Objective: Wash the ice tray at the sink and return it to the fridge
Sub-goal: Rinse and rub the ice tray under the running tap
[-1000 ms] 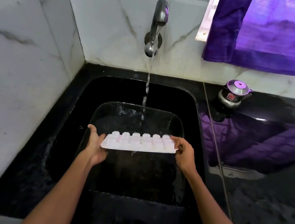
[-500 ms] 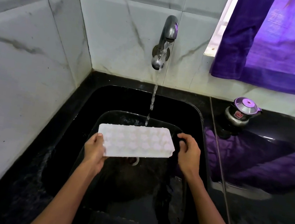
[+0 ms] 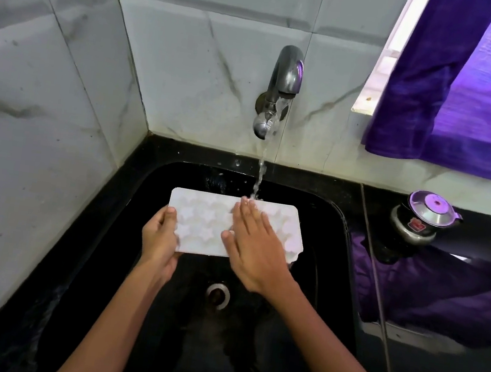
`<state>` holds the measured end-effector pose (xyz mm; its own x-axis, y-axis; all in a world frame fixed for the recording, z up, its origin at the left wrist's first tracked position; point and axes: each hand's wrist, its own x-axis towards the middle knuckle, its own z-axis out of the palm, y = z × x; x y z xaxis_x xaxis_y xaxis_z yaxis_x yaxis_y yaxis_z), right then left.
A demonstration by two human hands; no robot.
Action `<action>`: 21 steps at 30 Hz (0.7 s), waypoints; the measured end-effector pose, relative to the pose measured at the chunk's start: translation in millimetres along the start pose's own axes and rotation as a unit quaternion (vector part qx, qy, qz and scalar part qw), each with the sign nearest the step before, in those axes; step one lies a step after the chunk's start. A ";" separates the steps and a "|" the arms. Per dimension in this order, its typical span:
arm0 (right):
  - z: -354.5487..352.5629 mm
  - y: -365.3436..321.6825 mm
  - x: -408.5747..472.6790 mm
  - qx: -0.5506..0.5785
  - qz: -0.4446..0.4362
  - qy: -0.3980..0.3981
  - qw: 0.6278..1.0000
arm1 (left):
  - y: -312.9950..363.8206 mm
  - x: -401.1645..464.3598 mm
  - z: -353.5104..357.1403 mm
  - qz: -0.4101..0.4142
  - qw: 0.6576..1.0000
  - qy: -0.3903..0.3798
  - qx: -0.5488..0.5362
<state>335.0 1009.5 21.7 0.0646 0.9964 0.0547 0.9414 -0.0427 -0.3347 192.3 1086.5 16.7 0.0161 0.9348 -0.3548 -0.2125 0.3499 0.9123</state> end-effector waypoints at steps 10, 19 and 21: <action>-1.8 12.5 25.8 -0.029 0.143 0.036 0.989 | -0.9 15.9 3.8 -0.022 1.000 -0.011 -0.012; -6.1 0.2 13.2 -0.036 0.027 0.039 0.998 | 12.0 21.3 -3.3 -0.005 1.000 0.000 -0.025; -7.6 3.6 13.3 -0.038 0.097 0.052 0.993 | 14.1 22.0 -3.0 -0.001 1.000 -0.007 -0.022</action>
<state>341.7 1022.1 28.4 0.2771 0.9561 0.0954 0.9302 -0.2420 -0.2758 186.7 1111.8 21.2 0.0304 0.9348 -0.3538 -0.2550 0.3495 0.9016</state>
